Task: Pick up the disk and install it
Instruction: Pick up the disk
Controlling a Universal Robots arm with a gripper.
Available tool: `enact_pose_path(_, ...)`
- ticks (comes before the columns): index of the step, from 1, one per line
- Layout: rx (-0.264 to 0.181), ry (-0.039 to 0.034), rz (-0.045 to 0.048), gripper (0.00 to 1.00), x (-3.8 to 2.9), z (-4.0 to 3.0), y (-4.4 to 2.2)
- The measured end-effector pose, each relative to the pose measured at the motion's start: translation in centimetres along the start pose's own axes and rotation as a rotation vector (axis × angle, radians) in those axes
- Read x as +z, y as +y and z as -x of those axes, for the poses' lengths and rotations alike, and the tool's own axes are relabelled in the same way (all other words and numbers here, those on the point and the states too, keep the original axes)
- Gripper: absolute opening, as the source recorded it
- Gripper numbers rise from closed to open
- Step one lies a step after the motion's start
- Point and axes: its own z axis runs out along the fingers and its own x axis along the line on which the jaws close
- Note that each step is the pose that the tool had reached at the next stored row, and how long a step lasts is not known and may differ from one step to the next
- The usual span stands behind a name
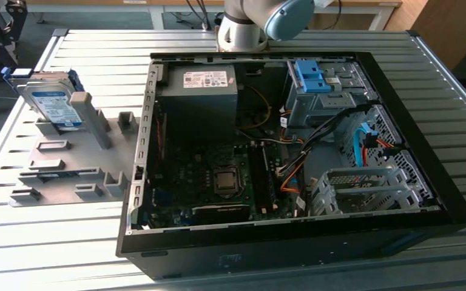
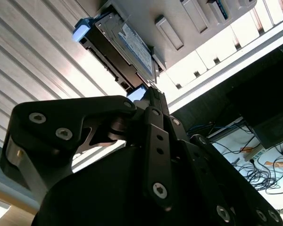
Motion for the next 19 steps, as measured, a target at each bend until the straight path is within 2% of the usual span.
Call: enact_pose_path(19, -0.075, 0.0032, -0.0007, 0.11, 0.00, 0.00, 0.00)
